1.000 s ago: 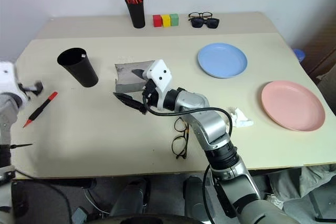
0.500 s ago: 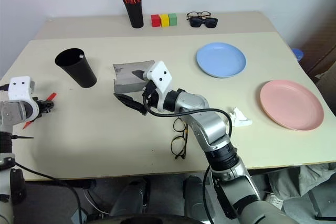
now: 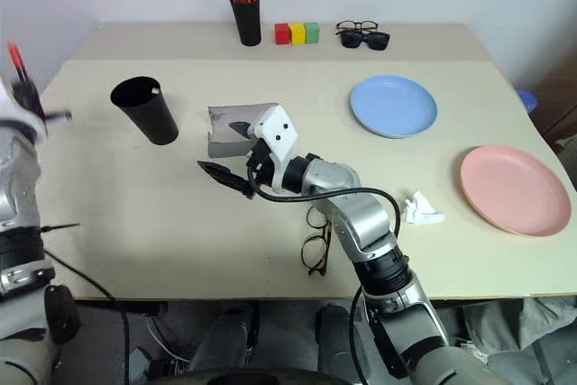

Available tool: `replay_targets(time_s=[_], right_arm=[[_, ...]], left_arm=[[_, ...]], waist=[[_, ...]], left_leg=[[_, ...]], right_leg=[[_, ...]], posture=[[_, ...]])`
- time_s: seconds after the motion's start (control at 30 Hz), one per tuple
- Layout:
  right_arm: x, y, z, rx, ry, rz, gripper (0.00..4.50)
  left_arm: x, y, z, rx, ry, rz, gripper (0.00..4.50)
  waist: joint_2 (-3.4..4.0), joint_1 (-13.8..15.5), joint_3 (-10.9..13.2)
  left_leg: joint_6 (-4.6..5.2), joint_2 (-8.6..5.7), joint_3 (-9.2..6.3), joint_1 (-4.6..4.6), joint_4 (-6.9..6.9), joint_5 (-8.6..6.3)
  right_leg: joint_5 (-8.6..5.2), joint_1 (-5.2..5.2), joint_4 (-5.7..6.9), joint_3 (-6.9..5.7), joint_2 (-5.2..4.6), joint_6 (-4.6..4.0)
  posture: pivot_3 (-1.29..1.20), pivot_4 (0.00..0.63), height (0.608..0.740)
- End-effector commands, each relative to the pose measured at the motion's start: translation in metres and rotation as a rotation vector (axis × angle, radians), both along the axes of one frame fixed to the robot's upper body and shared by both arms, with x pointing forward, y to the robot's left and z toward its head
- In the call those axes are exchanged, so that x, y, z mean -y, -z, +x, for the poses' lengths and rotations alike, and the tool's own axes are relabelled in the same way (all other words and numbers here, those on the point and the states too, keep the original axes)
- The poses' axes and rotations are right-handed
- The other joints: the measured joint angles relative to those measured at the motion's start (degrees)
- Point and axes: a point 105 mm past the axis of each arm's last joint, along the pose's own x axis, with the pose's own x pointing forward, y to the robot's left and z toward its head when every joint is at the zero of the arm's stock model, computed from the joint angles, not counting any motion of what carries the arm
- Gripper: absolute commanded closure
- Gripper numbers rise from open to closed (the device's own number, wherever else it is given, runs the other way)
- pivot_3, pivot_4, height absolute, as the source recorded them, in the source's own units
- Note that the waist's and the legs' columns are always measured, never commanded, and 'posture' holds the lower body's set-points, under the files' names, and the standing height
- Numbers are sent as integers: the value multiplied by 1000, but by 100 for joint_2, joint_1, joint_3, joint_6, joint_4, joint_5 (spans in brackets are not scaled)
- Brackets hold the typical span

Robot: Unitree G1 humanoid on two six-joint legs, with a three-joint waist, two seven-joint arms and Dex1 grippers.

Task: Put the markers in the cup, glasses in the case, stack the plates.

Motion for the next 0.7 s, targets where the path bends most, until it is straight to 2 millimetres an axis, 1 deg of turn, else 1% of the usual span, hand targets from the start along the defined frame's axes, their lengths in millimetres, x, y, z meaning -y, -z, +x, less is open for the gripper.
replay_targets(time_s=[0.03, 0.07, 0.1, 0.13, 0.2, 0.3, 0.4, 0.53, 0.6, 0.7], right_arm=[[-3, -21, 1, 66, 2, 52, 0], [-3, -24, 4, 72, 22, 63, 0], [-1, -27, 9, 78, 49, 74, 0], [0, -29, 13, 83, 73, 83, 0], [5, -34, 22, 94, 124, 101, 0], [10, -36, 26, 104, 157, 108, 0], [13, -35, 27, 105, 168, 105, 0], [14, -34, 24, 103, 176, 108, 0], [14, -34, 24, 102, 177, 110, 0], [14, -35, 24, 103, 179, 112, 0]], left_arm=[[54, -44, 2, 190, 126, 131, 4467], [63, -44, 6, 195, 156, 143, 4467], [68, -41, 12, 193, 175, 151, 4467], [71, -35, 18, 182, 187, 149, 4467], [74, -16, 32, 145, 195, 130, 4467], [75, 5, 44, 100, 200, 130, 4467], [73, 13, 48, 90, 196, 127, 4467], [71, 34, 53, 45, 212, 90, 4467], [73, 38, 54, 35, 223, 96, 4467], [69, 49, 55, 15, 210, 75, 4467]], waist=[[0, 16, 0], [0, 6, 0], [2, -7, -1], [2, -38, -1], [5, -89, 0], [4, -161, 0], [3, -192, 1], [4, -172, 1], [4, -172, 1], [4, -175, 1]], left_leg=[[0, 0, -2, 0, 1, 0], [0, -1, -2, 1, 1, 0], [1, -1, -1, 4, 1, 0], [1, -1, 0, 6, 1, 1], [2, 3, 2, 12, 0, 1], [3, 11, -7, 11, 0, 1], [3, 11, -6, 8, 0, 1], [3, 12, -6, 8, 0, 1], [3, 11, -6, 8, 3, 1], [3, 11, -7, 8, 2, 1]], right_leg=[[0, 4, -1, -2, 1, 0], [0, 5, 0, -3, 2, 1], [0, 7, 1, -2, 3, 1], [-1, 7, 3, -2, 4, 2], [-1, 6, 9, 1, 11, 1], [-1, 4, 14, 0, 25, 0], [-1, 0, 14, 2, 25, 0], [-1, 1, 14, 2, 25, 0], [-1, 4, 14, 2, 23, 1], [-1, 4, 15, 1, 24, 1]], posture=[[0, 150, 740], [0, 150, 740], [0, 150, 740], [0, 150, 740], [0, 150, 740], [0, 150, 740], [0, 150, 740], [0, 150, 740], [0, 150, 740], [0, 150, 740]])
